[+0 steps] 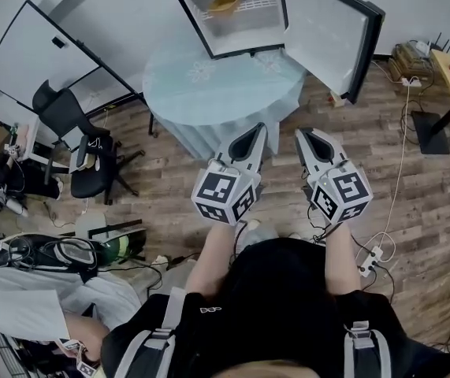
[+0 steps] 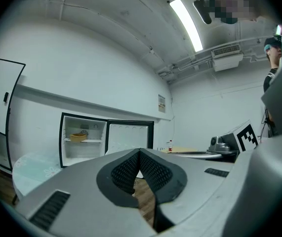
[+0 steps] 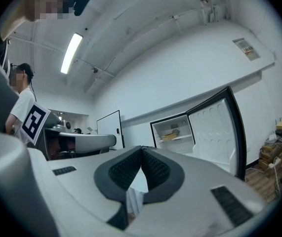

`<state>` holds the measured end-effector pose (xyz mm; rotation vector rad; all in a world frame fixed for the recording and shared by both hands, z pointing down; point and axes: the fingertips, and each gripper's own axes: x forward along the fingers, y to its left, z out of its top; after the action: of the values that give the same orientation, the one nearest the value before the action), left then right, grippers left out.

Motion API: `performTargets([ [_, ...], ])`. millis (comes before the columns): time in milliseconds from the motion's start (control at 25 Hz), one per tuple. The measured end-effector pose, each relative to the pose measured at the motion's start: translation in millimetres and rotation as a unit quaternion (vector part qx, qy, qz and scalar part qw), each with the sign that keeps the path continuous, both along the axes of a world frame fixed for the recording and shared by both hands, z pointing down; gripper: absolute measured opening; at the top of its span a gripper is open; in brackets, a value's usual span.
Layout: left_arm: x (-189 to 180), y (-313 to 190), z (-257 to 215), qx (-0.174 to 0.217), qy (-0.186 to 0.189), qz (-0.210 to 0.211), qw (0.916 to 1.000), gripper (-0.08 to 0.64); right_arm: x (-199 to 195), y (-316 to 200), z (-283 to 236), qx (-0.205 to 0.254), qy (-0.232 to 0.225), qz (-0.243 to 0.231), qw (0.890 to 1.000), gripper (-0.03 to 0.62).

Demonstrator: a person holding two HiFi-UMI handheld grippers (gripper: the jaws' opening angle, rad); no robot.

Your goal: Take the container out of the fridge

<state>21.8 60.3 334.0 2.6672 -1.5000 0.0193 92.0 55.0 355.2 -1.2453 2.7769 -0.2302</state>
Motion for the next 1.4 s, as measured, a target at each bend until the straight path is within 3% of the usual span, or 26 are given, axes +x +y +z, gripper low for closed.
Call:
performTargets([
  [600,-10.1,-36.5,-3.5,0.003,0.018,0.033,0.9993,0.003,1.3,-41.4,-2.2,-0.008,0.022,0.059,0.998,0.008],
  [840,-55.6,-57.2,-10.1,0.004,0.029,0.007,0.9995,0.003,-1.8,-72.5,1.7,-0.032,0.016,0.099,0.994,0.008],
  [1080,-128.5,-76.7,5.0,-0.026,0.042,-0.050,0.9975,0.003,-63.1,-93.5,11.9,-0.046,0.030,0.062,0.997,0.008],
  [1400,-204.1,-88.3,12.8,-0.030,0.044,-0.079,0.9954,0.003,-151.7,-126.1,18.0,-0.042,0.024,0.033,0.998,0.008],
])
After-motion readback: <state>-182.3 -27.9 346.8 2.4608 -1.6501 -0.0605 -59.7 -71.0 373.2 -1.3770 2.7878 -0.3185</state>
